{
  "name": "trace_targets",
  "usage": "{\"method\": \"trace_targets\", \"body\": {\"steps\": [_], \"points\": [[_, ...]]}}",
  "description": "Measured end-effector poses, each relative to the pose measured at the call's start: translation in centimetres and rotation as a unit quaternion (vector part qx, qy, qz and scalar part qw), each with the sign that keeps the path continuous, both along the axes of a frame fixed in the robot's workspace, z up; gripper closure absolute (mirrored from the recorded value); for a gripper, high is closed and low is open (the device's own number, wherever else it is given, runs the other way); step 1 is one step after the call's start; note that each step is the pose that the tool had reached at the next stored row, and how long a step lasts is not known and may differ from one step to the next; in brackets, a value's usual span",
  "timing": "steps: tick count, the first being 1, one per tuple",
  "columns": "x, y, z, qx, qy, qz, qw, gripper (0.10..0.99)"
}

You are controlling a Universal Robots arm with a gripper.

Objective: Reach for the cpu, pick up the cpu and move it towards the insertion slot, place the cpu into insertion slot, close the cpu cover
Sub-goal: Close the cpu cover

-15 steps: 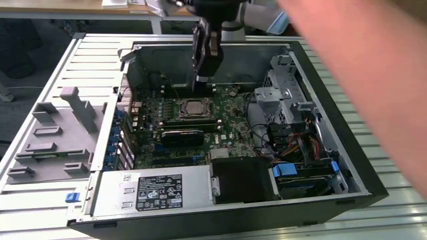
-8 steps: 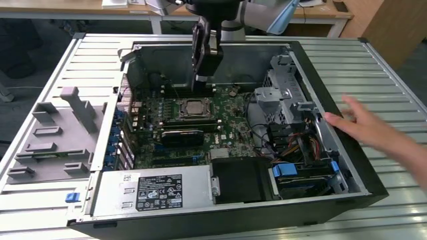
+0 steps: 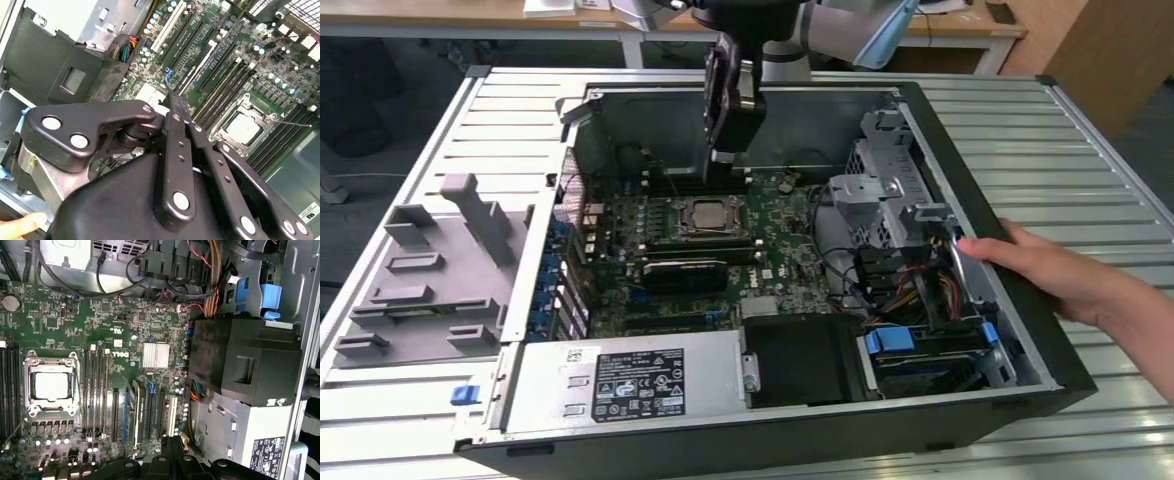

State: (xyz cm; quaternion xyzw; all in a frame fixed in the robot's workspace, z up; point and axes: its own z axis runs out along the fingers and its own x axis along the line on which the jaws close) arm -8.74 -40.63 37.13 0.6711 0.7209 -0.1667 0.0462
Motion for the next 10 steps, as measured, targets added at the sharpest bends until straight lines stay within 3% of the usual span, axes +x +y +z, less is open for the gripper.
{"method": "trace_targets", "body": {"steps": [10], "points": [[0.0, 0.0, 0.0, 0.0, 0.0, 0.0, 1.0, 0.976]]}}
